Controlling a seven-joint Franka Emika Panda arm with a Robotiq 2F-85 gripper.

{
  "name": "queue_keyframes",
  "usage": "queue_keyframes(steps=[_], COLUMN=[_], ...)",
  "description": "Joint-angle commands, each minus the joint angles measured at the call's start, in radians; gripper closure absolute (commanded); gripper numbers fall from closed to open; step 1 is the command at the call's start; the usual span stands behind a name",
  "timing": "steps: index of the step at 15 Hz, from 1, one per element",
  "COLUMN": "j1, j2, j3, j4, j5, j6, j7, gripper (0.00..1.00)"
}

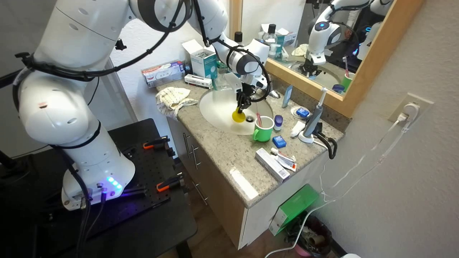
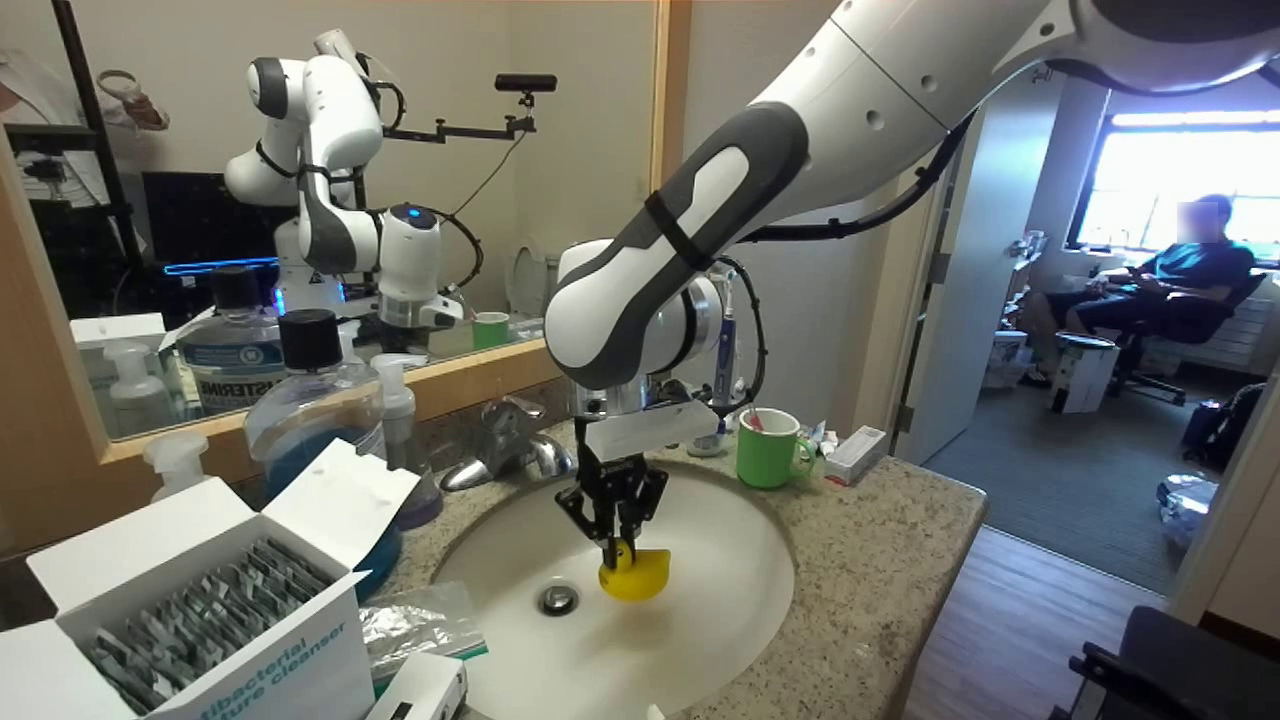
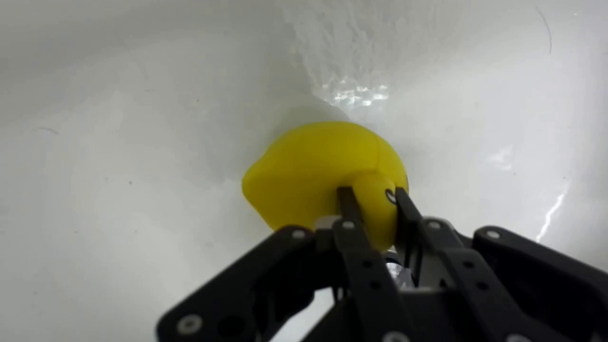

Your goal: Put the duck in the sink

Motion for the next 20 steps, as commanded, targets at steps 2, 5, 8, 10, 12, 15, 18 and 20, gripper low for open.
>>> queue_keyframes(steps=[2, 5, 8, 10, 12, 15, 18, 20], j1=[0.014, 0.016, 0.021, 0.022, 0.019, 0.018, 0.016, 0.018], j2=[-0.010, -0.016, -0.002, 0.011, 0.026, 0.055, 0.090, 0.105], j3=[-0.009, 0.003, 0.010, 0.014, 0.017, 0.018, 0.019, 0.016], j4=[-0.002, -0.002, 0.016, 0.027, 0.038, 0.052, 0.075, 0.082], j5=[0.011, 0.012, 0.011, 0.013, 0.016, 0.016, 0.018, 0.016], j6=[0.008, 0.034, 0.032, 0.033, 0.024, 0.034, 0.036, 0.042], j7=[-0.009, -0.033, -0.053, -0.065, -0.074, -0.076, -0.088, -0.086], gripper=[0.95, 0.95, 0.95, 0.95, 0.95, 0.95, 0.95, 0.95])
